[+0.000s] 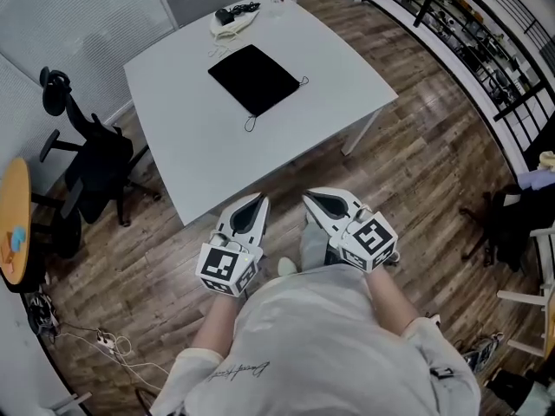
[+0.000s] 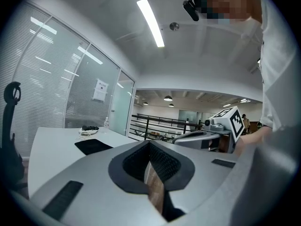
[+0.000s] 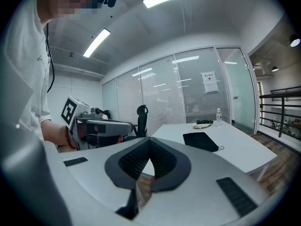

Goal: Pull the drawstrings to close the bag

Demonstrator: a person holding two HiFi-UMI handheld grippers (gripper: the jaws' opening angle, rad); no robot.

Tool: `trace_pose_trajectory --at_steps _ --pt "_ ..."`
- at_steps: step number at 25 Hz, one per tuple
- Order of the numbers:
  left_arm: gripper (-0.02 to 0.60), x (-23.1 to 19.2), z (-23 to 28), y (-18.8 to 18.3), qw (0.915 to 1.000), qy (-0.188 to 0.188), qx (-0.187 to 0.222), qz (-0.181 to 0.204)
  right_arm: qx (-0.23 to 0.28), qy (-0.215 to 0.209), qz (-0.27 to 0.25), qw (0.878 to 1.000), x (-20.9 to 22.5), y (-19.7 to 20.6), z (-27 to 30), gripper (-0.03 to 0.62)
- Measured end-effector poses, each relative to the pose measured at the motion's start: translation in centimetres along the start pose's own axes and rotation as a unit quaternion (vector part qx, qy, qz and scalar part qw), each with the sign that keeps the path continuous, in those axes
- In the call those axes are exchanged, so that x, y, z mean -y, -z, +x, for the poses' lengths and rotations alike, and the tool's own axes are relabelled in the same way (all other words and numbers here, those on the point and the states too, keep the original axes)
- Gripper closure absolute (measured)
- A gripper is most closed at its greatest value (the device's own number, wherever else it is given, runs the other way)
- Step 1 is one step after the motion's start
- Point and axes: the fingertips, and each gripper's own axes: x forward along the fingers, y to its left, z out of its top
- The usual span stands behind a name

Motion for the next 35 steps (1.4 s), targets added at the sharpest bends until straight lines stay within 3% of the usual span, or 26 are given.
trace_pose_trajectory --at_steps 9,26,35 --pt "0.571 -2.8 4.2 -0.3 0.9999 -0.012 -0.002 -0.01 0.007 -0.018 0.01 1.0 4.8 -0.8 3.2 0.58" --pt "0.571 -10.8 22.4 -5.2 0.9985 -0.052 0.007 -0.014 -0.009 -0.09 -0.025 0.996 22.7 -5.1 11.2 0.58" --pt "0.571 -11.5 26.5 -6.3 0.9963 -0.086 -0.003 -0.002 -0.014 -0.113 -0.026 0.993 27.9 -5.2 12.1 0.58"
